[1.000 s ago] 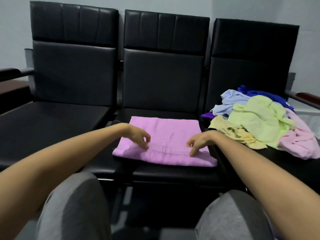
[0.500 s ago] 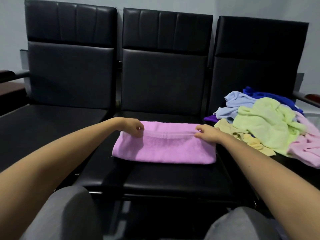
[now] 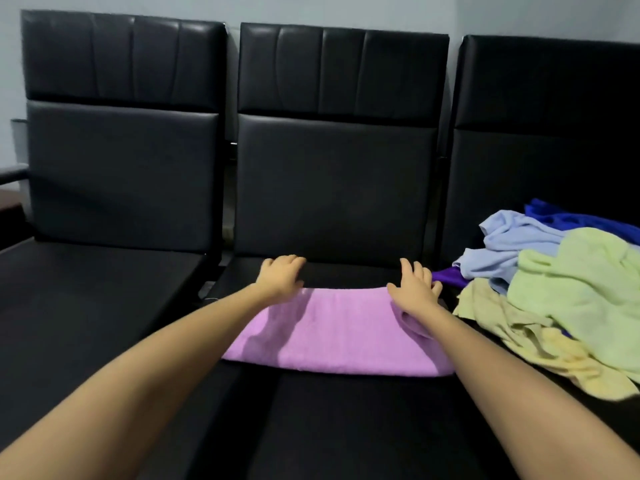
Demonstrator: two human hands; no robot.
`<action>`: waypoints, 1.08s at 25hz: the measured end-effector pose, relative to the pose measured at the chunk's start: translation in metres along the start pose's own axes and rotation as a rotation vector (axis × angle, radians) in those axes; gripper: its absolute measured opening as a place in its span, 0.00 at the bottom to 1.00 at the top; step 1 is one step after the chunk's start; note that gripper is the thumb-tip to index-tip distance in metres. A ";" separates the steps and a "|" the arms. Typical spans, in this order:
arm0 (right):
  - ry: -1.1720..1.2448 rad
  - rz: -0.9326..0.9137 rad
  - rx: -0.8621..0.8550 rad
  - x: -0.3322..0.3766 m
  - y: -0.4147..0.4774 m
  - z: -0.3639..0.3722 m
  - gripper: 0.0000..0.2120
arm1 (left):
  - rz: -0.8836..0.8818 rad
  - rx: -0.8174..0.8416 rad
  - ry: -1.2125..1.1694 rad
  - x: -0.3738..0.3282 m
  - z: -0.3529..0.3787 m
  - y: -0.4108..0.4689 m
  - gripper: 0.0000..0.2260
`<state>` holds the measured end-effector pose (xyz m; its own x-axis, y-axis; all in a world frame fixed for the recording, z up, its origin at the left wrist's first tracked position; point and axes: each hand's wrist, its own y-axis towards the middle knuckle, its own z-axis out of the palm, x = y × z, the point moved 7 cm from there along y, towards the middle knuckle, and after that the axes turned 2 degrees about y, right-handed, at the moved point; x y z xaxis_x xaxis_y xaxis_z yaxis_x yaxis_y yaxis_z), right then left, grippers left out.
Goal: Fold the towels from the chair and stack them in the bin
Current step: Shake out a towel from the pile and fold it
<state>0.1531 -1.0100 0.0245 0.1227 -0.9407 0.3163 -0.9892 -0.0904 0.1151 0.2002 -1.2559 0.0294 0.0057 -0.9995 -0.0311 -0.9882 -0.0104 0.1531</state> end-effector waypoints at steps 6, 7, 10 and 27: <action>-0.126 -0.115 -0.247 0.002 -0.025 0.019 0.21 | 0.157 0.307 -0.066 -0.051 0.073 -0.017 0.20; -0.120 -0.123 -0.276 0.004 -0.030 0.020 0.21 | 0.072 0.296 -0.081 -0.048 0.074 -0.016 0.21; -0.039 -0.123 -0.284 0.018 -0.048 0.024 0.19 | -0.274 0.261 -0.137 -0.044 0.069 -0.030 0.22; 0.751 0.375 0.217 -0.005 -0.087 0.046 0.21 | -0.482 0.091 -0.889 0.000 0.038 -0.093 0.06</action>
<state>0.2346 -1.0128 -0.0300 -0.2698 -0.4624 0.8446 -0.9590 0.0500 -0.2789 0.2864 -1.2541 -0.0223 0.3273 -0.5044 -0.7991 -0.9188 -0.3674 -0.1444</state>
